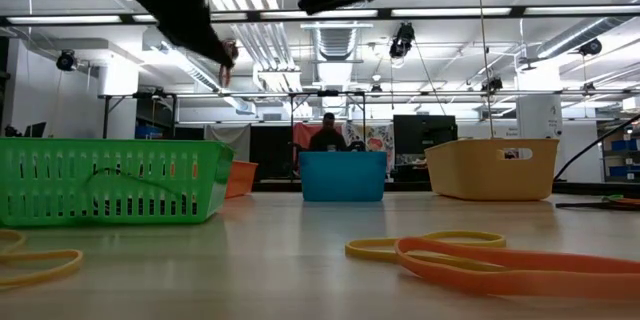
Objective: Sort rubber bands into baskets
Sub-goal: Put the orange rubberband into the orange bin
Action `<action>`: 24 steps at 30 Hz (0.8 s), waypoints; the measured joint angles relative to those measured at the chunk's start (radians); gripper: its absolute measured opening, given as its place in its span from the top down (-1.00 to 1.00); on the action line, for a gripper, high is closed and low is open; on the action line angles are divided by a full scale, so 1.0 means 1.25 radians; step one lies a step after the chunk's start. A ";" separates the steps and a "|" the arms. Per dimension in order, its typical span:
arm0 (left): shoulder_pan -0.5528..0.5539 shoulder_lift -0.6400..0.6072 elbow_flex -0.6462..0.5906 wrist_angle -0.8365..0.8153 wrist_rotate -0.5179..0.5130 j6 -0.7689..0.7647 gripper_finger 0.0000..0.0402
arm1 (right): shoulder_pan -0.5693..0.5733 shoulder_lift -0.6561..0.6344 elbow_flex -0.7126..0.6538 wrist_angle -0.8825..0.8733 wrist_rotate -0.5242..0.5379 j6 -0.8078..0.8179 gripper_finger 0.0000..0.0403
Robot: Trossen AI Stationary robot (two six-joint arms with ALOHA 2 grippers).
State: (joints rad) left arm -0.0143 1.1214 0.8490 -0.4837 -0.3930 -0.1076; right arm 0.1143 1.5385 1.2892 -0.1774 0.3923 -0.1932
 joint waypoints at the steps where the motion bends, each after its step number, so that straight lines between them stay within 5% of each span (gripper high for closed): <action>1: 0.055 -0.004 0.000 -0.019 0.031 0.006 1.00 | -0.012 0.002 0.000 -0.009 0.000 0.000 -0.02; 7: 0.359 0.045 -0.005 -0.067 0.251 0.059 1.00 | -0.094 0.031 -0.001 -0.069 -0.003 -0.012 -0.02; 10: 0.444 0.102 -0.005 -0.052 0.297 0.094 1.00 | -0.141 0.040 -0.001 -0.086 -0.017 -0.025 -0.02; 17: 0.494 0.196 0.001 -0.042 0.303 0.164 1.00 | -0.221 0.049 -0.001 -0.088 -0.151 -0.010 -0.02; 24: 0.496 0.233 0.001 -0.029 0.277 0.141 0.94 | -0.230 0.048 0.001 -0.089 -0.171 0.029 -0.02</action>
State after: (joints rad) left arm 0.6056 1.4125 0.8505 -0.5205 -0.0471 0.0685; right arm -0.1726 1.5986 1.2900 -0.2889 0.1785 -0.1575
